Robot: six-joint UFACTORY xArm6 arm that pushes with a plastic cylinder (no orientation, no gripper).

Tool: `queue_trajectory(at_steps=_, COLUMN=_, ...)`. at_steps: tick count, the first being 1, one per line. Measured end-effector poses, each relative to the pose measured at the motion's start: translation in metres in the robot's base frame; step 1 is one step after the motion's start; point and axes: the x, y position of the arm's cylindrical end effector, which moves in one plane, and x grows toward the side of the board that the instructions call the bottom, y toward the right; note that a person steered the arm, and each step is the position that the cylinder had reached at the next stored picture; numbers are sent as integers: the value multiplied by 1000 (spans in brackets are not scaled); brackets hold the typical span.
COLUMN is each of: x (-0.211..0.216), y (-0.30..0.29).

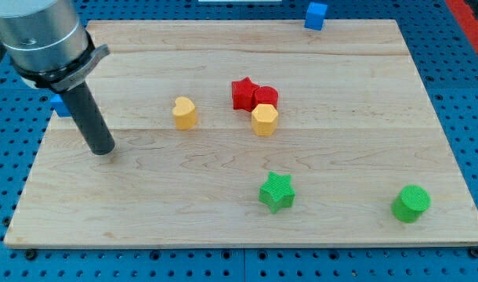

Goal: Slide the yellow heart left to the yellow hexagon

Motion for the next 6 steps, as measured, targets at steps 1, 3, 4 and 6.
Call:
queue_trajectory(at_steps=1, x=0, y=4)
queue_trajectory(at_steps=3, x=-7, y=-44)
queue_trajectory(at_steps=4, x=-46, y=-53)
queue_trajectory(at_steps=6, x=-85, y=-42)
